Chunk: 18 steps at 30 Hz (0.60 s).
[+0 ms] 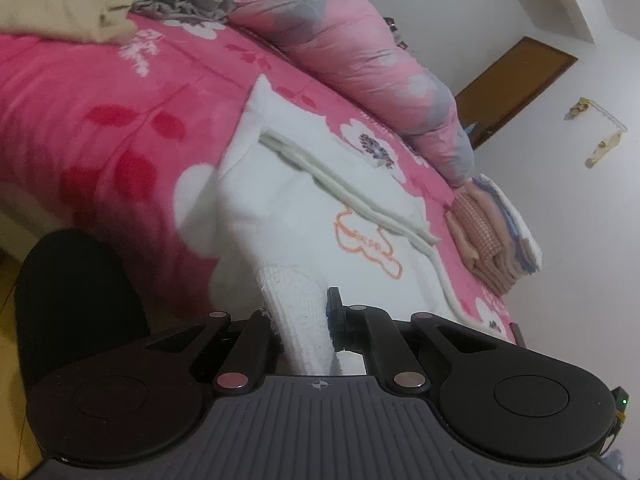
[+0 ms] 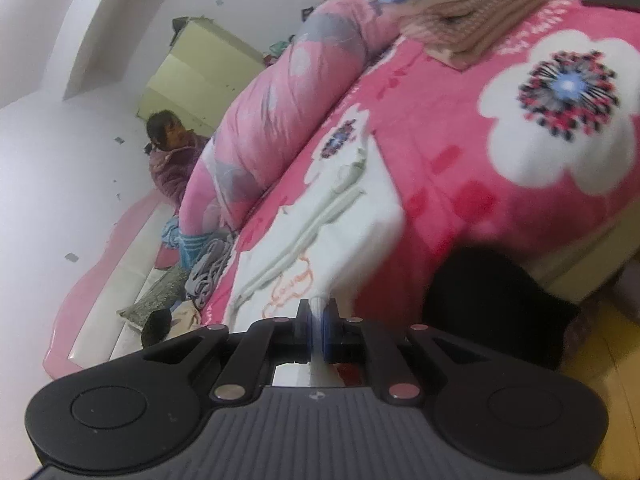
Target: Fold clothes
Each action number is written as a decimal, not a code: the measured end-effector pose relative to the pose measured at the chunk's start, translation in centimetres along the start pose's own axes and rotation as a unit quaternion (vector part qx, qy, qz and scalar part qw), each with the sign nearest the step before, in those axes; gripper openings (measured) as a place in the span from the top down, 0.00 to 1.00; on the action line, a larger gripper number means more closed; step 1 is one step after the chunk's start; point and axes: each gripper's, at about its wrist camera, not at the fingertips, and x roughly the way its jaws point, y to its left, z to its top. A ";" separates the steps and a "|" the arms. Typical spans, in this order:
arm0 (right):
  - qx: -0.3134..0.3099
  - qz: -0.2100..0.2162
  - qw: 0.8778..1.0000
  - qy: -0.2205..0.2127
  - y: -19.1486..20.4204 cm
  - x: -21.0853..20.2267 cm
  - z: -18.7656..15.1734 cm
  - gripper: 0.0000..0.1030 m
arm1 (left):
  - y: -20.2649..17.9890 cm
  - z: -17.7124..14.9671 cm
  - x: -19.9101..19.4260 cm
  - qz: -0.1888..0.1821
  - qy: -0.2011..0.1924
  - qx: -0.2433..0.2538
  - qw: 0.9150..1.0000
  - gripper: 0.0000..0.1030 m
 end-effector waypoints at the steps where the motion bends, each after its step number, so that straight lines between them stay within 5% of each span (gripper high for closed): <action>1: -0.003 0.006 1.000 -0.003 0.2 0.5 0.4 0.95 | -0.1 0.5 0.3 -0.003 -0.004 -0.002 1.000 0.97; 9: 0.001 0.060 0.998 -0.025 1.4 6.4 5.8 0.95 | -0.4 6.5 4.7 -0.032 -0.037 -0.032 0.998 0.97; 18: 0.022 0.102 0.994 -0.043 1.2 17.8 15.5 0.95 | 0.4 16.4 14.3 -0.031 -0.060 -0.076 0.995 0.97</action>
